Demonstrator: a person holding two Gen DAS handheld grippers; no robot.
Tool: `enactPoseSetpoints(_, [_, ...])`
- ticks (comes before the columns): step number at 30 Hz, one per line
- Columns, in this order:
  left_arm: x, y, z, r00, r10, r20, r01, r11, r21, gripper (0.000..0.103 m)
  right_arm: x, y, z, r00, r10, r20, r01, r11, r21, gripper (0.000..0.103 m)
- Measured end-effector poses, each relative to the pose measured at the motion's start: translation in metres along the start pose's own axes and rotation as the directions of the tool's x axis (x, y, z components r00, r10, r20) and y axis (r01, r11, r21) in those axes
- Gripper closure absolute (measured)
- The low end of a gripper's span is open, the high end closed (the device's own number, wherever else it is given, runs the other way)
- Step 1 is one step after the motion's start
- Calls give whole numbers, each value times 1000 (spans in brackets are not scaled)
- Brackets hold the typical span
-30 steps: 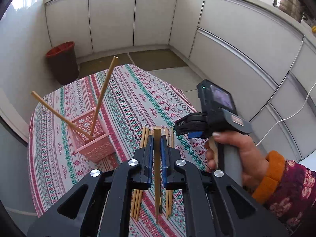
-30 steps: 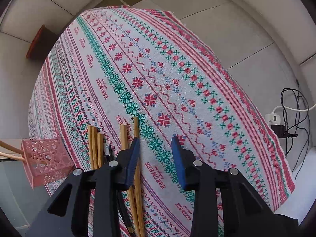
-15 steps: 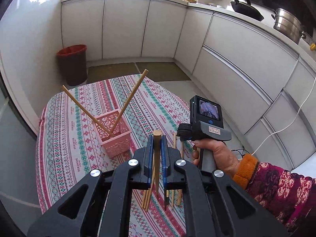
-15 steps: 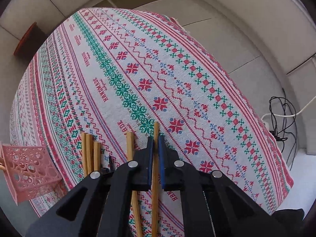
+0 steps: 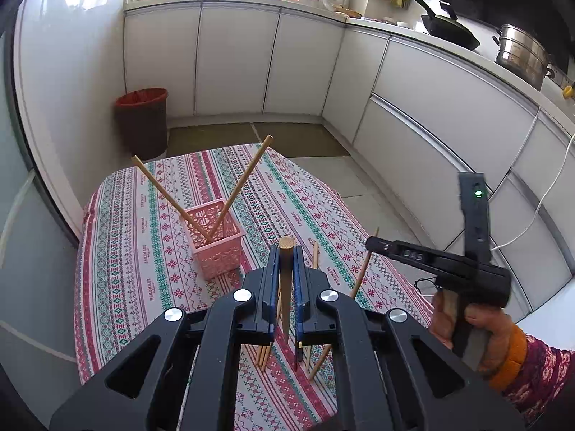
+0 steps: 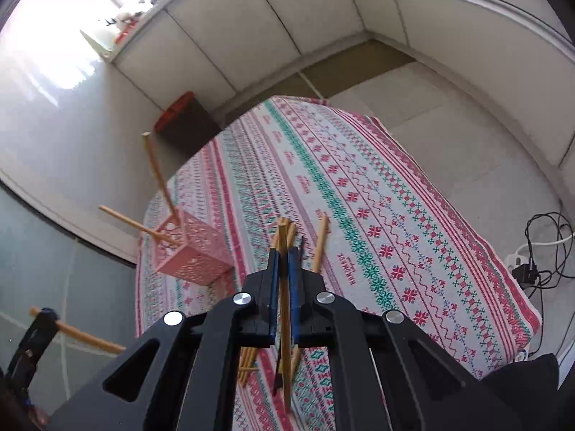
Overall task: Organize utensils
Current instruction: 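Lift both chopsticks upright and carry them over the pink basket, then open both grippers to drop the chopsticks into the basket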
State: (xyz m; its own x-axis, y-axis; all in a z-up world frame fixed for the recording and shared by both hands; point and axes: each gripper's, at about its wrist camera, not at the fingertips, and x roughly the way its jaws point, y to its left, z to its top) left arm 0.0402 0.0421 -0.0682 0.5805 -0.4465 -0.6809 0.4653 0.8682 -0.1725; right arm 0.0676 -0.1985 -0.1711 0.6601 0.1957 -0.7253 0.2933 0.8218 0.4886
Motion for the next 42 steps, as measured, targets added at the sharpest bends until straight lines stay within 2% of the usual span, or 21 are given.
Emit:
enactPoseSetpoints(4, [-22, 11, 4, 998, 24, 52, -20, 997, -70, 96, -46, 26, 6, 996, 69, 53, -65, 995, -76, 97])
enactPoseSetpoints(8, [-46, 20, 25, 991, 61, 119, -48, 993, -105, 96, -88, 58, 25, 981, 147, 130, -129, 983, -134, 97])
enactPoseSetpoints(14, [-70, 29, 69, 964, 128, 231, -100, 987, -129, 96, -125, 112, 65, 944, 180, 277, -112, 964, -242, 97])
enactPoseSetpoints(19, [-64, 46, 95, 945, 178, 275, -133, 976, -174, 97, -114, 136, 92, 935, 188, 300, -107, 958, -265, 97])
enactPoseSetpoints(23, [-45, 57, 105, 939, 218, 267, -167, 965, -202, 96, -90, 147, 103, 944, 179, 276, -104, 959, -265, 97])
enactPoseSetpoints(32, [14, 85, 94, 944, 274, 181, -231, 946, -230, 95, -29, 155, 103, 963, 150, 225, -84, 957, -279, 97])
enactPoseSetpoints(34, [24, 89, 88, 955, 251, 156, -212, 949, -233, 95, -16, 154, 102, 966, 141, 216, -77, 957, -280, 97])
enactPoseSetpoints(36, [26, 94, 82, 961, 231, 149, -189, 949, -252, 89, -7, 154, 101, 969, 138, 207, -77, 957, -280, 97])
enactPoseSetpoints(38, [19, 98, 82, 957, 240, 165, -188, 942, -278, 82, 1, 154, 99, 972, 128, 200, -68, 957, -282, 97])
enactPoseSetpoints(42, [-2, 100, 84, 945, 244, 216, -171, 936, -308, 75, 11, 155, 96, 975, 106, 195, -46, 955, -294, 97])
